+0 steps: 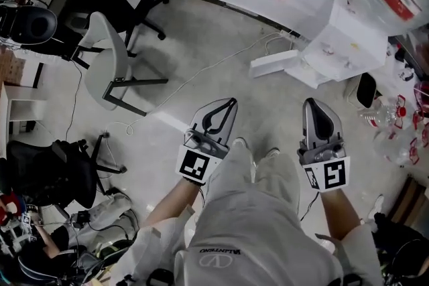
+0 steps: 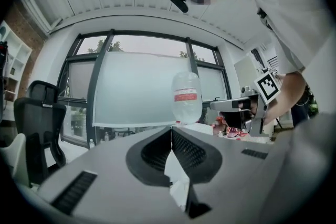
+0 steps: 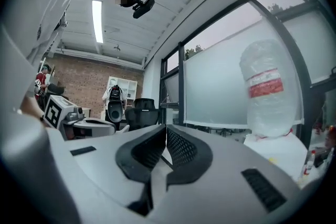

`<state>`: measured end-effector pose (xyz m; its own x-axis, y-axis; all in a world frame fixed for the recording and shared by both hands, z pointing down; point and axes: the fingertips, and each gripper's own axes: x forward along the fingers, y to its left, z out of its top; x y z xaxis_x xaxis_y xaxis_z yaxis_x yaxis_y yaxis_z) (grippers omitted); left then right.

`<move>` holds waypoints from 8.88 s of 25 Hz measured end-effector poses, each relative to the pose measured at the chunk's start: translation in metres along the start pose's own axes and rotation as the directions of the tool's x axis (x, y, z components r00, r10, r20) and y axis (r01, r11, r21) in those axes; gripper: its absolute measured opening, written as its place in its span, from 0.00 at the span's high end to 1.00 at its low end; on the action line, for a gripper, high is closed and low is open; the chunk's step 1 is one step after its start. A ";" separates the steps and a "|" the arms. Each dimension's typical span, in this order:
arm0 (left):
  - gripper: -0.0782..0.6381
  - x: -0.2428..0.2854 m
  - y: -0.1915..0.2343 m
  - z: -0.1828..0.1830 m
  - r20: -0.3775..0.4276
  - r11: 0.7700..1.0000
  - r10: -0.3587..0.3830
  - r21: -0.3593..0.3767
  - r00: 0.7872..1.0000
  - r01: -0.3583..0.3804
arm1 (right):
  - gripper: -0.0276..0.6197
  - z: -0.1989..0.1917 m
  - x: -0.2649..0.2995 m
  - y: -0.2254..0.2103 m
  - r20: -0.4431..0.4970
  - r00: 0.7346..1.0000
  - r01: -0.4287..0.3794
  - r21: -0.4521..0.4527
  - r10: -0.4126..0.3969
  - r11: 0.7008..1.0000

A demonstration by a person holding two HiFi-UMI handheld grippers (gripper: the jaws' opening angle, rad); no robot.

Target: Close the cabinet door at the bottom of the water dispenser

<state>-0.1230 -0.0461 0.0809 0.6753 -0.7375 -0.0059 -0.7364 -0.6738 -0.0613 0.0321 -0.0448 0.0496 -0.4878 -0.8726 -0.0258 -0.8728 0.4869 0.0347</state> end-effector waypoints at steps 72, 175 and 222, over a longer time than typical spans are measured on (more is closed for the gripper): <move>0.64 0.211 0.028 -0.637 0.031 0.997 -0.075 0.010 0.997 0.074 | 0.93 -0.688 0.117 -0.061 -0.117 0.983 -0.155 -0.148 0.138 0.977; 0.84 0.338 -0.285 -0.648 0.037 0.803 -0.588 0.144 0.808 0.578 | 0.66 -0.778 -0.100 -0.289 -0.133 0.838 0.526 -0.059 -0.529 0.848; 0.88 0.417 -0.289 -0.656 0.006 0.866 -0.488 0.132 0.873 0.483 | 0.80 -0.776 -0.071 -0.440 -0.061 0.714 0.695 -0.064 -0.698 0.716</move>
<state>0.3446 -0.1891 0.7507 0.9490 -0.3147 0.0192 -0.3058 -0.9334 -0.1879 0.4644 -0.2281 0.8117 0.2618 -0.9649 0.0187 -0.9630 -0.2599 0.0711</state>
